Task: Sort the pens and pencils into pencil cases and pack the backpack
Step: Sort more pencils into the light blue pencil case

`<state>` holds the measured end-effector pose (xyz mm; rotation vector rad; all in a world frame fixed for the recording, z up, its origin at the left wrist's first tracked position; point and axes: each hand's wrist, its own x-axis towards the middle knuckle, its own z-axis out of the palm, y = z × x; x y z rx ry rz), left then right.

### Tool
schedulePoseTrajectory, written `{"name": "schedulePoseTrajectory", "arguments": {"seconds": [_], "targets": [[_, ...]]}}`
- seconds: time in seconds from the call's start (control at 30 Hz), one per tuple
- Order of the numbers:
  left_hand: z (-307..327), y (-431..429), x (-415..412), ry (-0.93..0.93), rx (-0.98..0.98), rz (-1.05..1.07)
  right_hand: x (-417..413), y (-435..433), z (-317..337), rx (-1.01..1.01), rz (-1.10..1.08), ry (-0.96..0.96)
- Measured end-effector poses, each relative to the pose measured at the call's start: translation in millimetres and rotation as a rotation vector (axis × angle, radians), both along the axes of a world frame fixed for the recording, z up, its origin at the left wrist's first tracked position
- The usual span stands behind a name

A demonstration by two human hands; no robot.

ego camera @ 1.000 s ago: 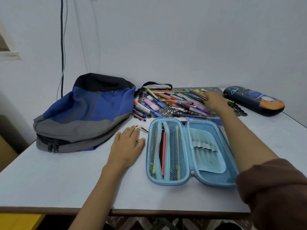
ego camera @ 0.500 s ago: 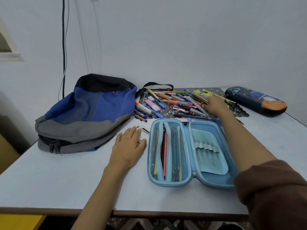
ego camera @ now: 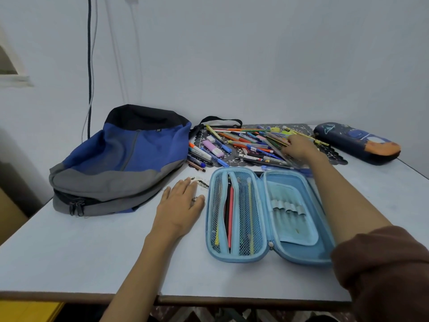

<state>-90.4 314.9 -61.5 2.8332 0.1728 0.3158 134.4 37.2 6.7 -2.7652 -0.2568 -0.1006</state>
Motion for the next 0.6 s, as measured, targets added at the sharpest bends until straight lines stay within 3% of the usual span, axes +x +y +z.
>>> {"name": "schedulePoseTrajectory", "arguments": {"seconds": [0.13,0.33,0.5,0.6], "targets": [[1.6,-1.3,-0.7,0.02,-0.002,0.001,-1.3,-1.8,4.4,-0.004,-0.064,0.011],[-0.1,-0.6,0.1,0.015,0.012,0.001,-5.5,-15.3,10.5,0.235,-0.208,-0.053],[0.1,-0.4,-0.5,0.023,0.008,-0.003,1.1,-10.2,9.9,0.35,0.029,-0.022],[0.3,-0.2,-0.2,0.015,-0.002,0.006,4.5,-1.6,3.8,0.284,0.127,0.117]]}}
